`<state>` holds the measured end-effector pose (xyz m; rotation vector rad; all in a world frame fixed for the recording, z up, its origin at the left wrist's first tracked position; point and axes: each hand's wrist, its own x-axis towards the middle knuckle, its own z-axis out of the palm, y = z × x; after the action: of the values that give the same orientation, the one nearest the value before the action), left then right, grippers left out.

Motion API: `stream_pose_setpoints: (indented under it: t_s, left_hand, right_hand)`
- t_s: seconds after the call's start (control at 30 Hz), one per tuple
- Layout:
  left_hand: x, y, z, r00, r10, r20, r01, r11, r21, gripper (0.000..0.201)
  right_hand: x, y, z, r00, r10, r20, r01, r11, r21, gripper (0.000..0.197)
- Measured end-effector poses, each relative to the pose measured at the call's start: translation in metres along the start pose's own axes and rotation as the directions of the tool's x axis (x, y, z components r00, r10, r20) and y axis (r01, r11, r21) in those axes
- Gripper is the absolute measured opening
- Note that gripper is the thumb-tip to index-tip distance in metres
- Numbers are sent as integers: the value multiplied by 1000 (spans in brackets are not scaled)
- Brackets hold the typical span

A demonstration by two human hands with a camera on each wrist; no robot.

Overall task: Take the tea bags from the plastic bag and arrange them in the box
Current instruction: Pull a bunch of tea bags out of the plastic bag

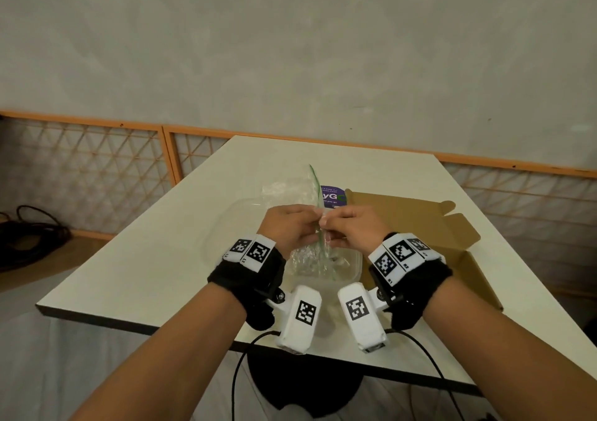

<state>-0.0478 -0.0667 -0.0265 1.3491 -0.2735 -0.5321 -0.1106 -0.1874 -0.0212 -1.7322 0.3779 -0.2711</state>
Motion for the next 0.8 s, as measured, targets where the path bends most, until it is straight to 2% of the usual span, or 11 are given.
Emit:
stream_pose_setpoints:
  t_s: [0.3,0.43,0.6,0.7,0.8]
  left_hand:
    - [5,-1,-10,998,-43,55,48,995,-84,12]
    - [7,-2,-15,994,-68,90,73,996,-51,11]
    - [8,-1,-15,989,-112,97,120,990,-77,23]
    - [11,-1,-19,982,-151,114,164,980,-114,24]
    - [11,5,-24,970,-191,151,222,948,-227,24]
  right_hand:
    - [4,4,-2,996,31,-85,-30,999,14,23]
    - [0,4,2,995,-6,-103,6,1000,2,23]
    - [-5,6,5,984,-121,-131,95,978,-186,37]
    - [-5,7,7,977,-137,-164,84,952,-294,39]
    - [-1,9,6,966,-108,-236,29,947,-319,33]
